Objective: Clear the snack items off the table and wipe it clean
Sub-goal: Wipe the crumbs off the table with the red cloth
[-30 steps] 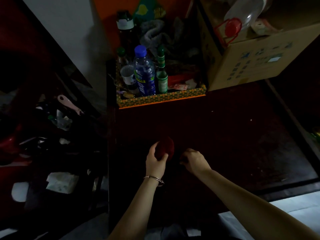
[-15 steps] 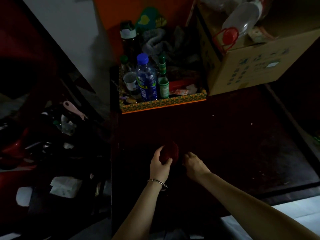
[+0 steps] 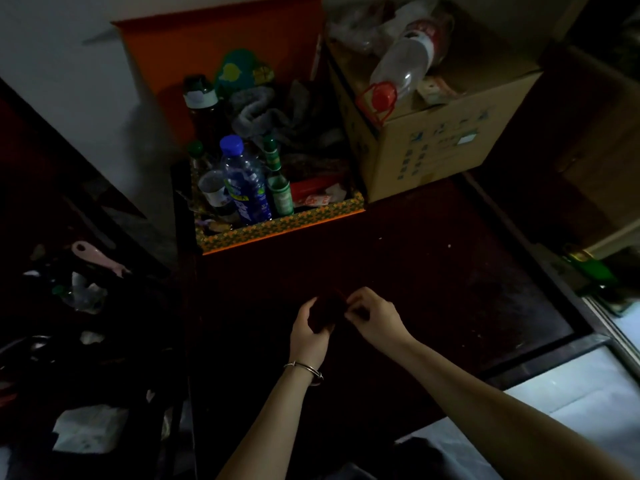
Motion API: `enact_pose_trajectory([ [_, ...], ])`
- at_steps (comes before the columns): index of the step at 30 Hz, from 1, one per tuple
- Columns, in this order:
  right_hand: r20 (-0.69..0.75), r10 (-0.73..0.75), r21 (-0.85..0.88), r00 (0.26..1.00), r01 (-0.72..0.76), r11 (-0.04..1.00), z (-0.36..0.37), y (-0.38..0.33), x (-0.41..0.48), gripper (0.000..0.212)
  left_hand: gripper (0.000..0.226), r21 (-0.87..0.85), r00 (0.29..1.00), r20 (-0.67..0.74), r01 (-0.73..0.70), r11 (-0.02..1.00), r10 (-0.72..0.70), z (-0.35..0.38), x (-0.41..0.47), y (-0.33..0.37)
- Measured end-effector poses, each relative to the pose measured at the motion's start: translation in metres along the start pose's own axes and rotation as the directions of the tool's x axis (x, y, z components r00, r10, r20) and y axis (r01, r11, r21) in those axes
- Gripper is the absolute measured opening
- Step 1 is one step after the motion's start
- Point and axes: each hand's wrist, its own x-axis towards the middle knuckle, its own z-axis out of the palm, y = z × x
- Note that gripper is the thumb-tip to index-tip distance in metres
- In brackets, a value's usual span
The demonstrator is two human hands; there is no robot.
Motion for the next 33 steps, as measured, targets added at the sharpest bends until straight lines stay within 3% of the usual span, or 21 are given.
enact_pose_trajectory([
  [8, 0.023, 0.065, 0.144, 0.998, -0.068, 0.987, -0.012, 0.013, 0.002, 0.03, 0.052, -0.009, 0.986, 0.162, -0.046, 0.999, 0.047, -0.007, -0.001, 0.006],
  [13, 0.018, 0.078, 0.227, 0.997, -0.08, 0.971, -0.032, 0.027, -0.006, 0.051, 0.049, 0.024, 0.963, 0.257, -0.089, 0.996, 0.08, 0.001, -0.003, 0.02],
  [16, 0.044, 0.077, 0.316, 0.996, -0.087, 0.945, -0.059, 0.038, -0.02, 0.047, 0.048, 0.017, 0.937, 0.334, -0.111, 0.994, 0.099, 0.023, -0.009, 0.038],
  [24, -0.105, 0.088, 0.382, 0.991, -0.042, 0.923, -0.175, 0.093, -0.066, 0.026, 0.053, 0.002, 0.888, 0.426, -0.192, 0.981, 0.173, 0.149, -0.05, 0.087],
  [33, -0.271, 0.149, 0.444, 0.951, -0.014, 0.896, -0.313, 0.187, -0.144, 0.027, 0.047, -0.093, 0.863, 0.447, -0.219, 0.971, 0.237, 0.323, -0.12, 0.112],
])
